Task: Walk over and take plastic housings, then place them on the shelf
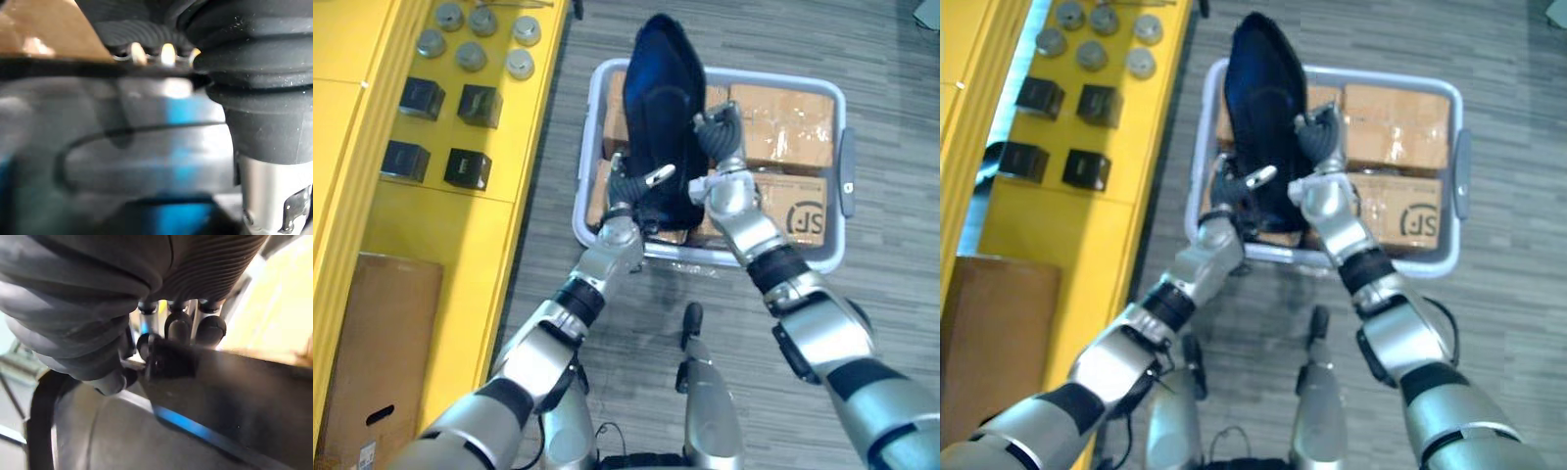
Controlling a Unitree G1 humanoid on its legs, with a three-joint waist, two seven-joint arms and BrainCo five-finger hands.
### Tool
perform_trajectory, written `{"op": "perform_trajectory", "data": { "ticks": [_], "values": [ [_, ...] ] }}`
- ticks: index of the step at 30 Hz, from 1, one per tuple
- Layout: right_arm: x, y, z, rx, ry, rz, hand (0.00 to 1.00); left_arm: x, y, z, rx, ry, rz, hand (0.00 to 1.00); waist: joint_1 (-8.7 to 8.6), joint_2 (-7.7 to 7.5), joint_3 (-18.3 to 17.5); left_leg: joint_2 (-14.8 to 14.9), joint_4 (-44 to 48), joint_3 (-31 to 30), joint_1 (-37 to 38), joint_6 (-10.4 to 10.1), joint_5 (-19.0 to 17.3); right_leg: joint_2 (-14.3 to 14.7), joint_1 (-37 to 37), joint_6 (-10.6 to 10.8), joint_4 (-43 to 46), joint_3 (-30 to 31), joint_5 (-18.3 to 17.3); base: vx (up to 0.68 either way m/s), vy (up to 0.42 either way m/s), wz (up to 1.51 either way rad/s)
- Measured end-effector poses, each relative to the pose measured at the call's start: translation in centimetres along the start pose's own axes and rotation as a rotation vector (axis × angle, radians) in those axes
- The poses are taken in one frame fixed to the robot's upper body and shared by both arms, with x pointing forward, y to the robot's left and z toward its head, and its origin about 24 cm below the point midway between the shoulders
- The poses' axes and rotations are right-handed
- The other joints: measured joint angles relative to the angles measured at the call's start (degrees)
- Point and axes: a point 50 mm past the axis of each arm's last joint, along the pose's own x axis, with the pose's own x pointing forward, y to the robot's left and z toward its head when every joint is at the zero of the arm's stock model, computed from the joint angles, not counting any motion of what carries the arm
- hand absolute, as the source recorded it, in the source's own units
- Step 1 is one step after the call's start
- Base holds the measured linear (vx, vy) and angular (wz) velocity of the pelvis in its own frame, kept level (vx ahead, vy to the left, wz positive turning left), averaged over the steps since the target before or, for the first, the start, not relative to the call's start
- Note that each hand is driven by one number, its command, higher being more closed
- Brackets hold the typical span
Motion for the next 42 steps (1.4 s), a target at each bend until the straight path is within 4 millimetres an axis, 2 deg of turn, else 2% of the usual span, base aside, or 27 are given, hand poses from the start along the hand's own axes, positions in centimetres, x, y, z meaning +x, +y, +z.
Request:
{"op": "perform_trajectory", "data": {
  "ticks": [11,12,17,22,27,35,42],
  "values": [
    [-0.5,1.1,0.0,0.019,0.007,0.012,1.00,0.3,0.6,0.4,-0.032,0.000,0.083,0.00,0.54,0.11,0.1,0.0,0.1,-0.3,-0.3,0.0,0.0,0.0,0.0,0.0,0.0,-0.3,0.0,0.00,0.000,0.00],
    [-0.5,1.1,0.0,0.019,0.007,0.012,1.00,0.3,0.7,0.3,-0.031,0.007,0.077,1.00,0.54,0.11,0.1,0.0,0.1,-0.3,-0.3,0.0,0.0,0.0,0.0,0.0,0.0,-0.3,0.0,0.00,0.000,0.00],
    [-0.5,0.8,-0.1,0.010,0.010,0.003,1.00,0.5,0.6,-0.7,-0.068,0.092,-0.025,1.00,0.62,0.16,0.1,-0.1,0.3,-0.5,-0.5,0.0,0.0,0.0,0.0,0.0,0.0,-0.4,0.0,0.00,0.000,0.00],
    [-0.2,0.0,-0.5,-0.025,0.007,-0.009,1.00,0.0,0.3,-3.1,-0.236,0.235,-0.219,1.00,0.42,0.75,0.0,-0.1,0.4,-0.5,-0.7,0.0,0.0,0.0,-0.2,0.0,0.0,-0.5,0.0,0.00,0.000,0.00],
    [-0.4,0.3,-0.3,-0.070,-0.024,0.013,1.00,-0.2,0.6,-4.3,-0.334,0.288,-0.267,1.00,-0.62,1.05,-0.1,-0.1,0.5,-0.5,-0.6,0.0,0.0,0.0,-0.2,0.0,0.0,-0.4,0.0,0.00,0.000,0.00],
    [-0.6,0.4,1.1,-0.117,-0.121,0.054,1.00,-0.6,1.2,-5.1,-0.540,0.305,-0.332,1.00,-1.53,2.49,0.0,-0.1,0.2,-0.1,0.1,0.0,0.0,0.0,0.1,0.0,0.1,0.1,0.0,0.00,0.000,-0.02],
    [-0.7,0.6,2.2,-0.114,-0.172,0.067,1.00,-0.7,1.2,-5.0,-0.593,0.274,-0.340,1.00,-2.61,2.54,0.0,-0.2,0.1,0.0,0.4,0.0,0.0,-0.1,0.2,0.0,0.2,0.2,0.0,0.00,0.001,0.00]
  ]
}}
